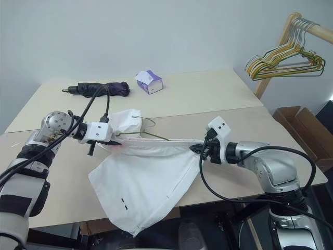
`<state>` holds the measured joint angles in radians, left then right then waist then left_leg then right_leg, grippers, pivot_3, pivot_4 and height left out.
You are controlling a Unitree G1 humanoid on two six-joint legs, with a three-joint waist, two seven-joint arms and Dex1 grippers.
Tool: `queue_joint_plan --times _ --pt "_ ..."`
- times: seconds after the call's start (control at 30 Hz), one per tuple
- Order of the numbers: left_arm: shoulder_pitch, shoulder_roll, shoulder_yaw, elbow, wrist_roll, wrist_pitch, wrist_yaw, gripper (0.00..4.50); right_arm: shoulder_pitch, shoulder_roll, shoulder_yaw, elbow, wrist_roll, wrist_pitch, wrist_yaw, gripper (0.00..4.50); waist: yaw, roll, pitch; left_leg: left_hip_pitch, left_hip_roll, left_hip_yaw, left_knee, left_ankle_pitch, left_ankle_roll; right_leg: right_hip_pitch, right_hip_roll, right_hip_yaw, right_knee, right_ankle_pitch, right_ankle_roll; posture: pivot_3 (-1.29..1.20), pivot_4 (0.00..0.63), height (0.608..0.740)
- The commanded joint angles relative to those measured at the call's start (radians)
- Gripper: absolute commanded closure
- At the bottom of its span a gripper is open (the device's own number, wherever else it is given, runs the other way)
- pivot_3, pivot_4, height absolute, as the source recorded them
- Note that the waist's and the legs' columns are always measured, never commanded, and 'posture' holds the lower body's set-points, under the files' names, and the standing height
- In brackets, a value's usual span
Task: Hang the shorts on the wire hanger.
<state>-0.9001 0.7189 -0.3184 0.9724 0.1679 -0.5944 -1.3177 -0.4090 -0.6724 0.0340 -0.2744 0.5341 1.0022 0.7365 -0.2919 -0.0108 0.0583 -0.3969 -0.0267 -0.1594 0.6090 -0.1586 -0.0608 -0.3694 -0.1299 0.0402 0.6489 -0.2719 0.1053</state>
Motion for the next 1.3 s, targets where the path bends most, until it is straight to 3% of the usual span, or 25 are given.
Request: queue_joint_plan --times 0.03,0.23,0.27,0.3,0.63,0.67,1.0,1.27,1.3 --pt "-0.021 0.063 0.003 0.054 0.047 0.024 0.015 4.5 -0.03 -0.048 -0.053 -0.036 -0.012 -0.023 -0.006 4.43 0.0 0.0 0.0 0.0 0.0 0.0 0.0 0.0 0.0 0.0 0.0 0.0 0.0 0.0 0.0 -0.27 0.0 0.74" --pt "-0.039 0.015 0.019 0.039 0.002 0.068 0.002 4.5 -0.058 -0.022 0.026 -0.142 -0.013 -0.05 0.01 4.43 -0.001 0.0 0.0 0.0 0.0 0.0 0.0 0.0 0.0 0.0 0.0 0.0 0.0 0.0 0.0 -0.27 0.0 0.74" --pt "-0.041 0.011 0.02 0.038 -0.002 0.071 0.002 4.5 -0.058 -0.025 0.035 -0.149 -0.015 -0.052 0.012 3.85 0.0 0.0 0.0 0.0 0.0 0.0 0.0 0.0 0.0 0.0 0.0 0.0 0.0 0.0 0.0 -0.27 0.0 0.74" --pt "-0.044 0.007 0.023 0.037 -0.006 0.077 0.001 4.5 -0.057 -0.029 0.042 -0.152 -0.016 -0.057 0.016 3.65 0.0 0.0 0.0 0.0 0.0 0.0 0.0 0.0 0.0 0.0 0.0 0.0 0.0 0.0 0.0 -0.27 0.0 0.74" --pt "-0.06 0.001 0.036 0.03 -0.016 0.077 -0.017 4.5 -0.101 -0.092 0.0 -0.135 0.002 -0.043 0.043 0.16 -0.002 0.0 0.0 -0.001 0.0 0.0 0.0 0.0 0.0 0.0 0.0 0.0 0.0 0.0 0.0 -0.27 0.0 0.74" --pt "-0.065 -0.001 0.037 0.029 -0.017 0.076 -0.021 4.5 -0.126 -0.095 0.004 -0.13 0.009 -0.035 0.052 0.01 -0.003 0.0 0.0 -0.001 0.0 0.0 0.0 0.0 0.0 0.0 0.0 0.0 0.0 0.0 0.0 -0.27 0.0 0.74" --pt "-0.122 -0.038 0.056 0.02 -0.039 0.072 -0.056 4.5 -0.42 -0.111 0.3 0.098 -0.127 -0.055 0.224 0.01 -0.021 0.0 0.0 -0.001 0.0 0.0 0.0 0.0 0.0 0.0 -0.001 -0.001 -0.001 0.0 0.0 -0.26 0.0 0.74" --pt "-0.105 -0.042 0.075 -0.028 -0.065 0.082 -0.083 4.5 -0.507 -0.021 0.423 0.26 -0.258 -0.136 0.274 0.01 -0.038 0.0 0.0 -0.001 0.0 -0.001 0.0 0.0 0.0 -0.001 -0.001 -0.001 0.001 0.0 0.001 -0.25 0.0 0.74" --pt "-0.101 -0.041 0.076 -0.033 -0.068 0.082 -0.086 4.5 -0.513 -0.009 0.43 0.281 -0.27 -0.142 0.277 0.18 -0.038 0.0 0.0 -0.001 0.0 -0.001 0.0 0.0 0.0 -0.001 -0.001 -0.001 0.001 0.0 0.001 -0.25 0.0 0.74"
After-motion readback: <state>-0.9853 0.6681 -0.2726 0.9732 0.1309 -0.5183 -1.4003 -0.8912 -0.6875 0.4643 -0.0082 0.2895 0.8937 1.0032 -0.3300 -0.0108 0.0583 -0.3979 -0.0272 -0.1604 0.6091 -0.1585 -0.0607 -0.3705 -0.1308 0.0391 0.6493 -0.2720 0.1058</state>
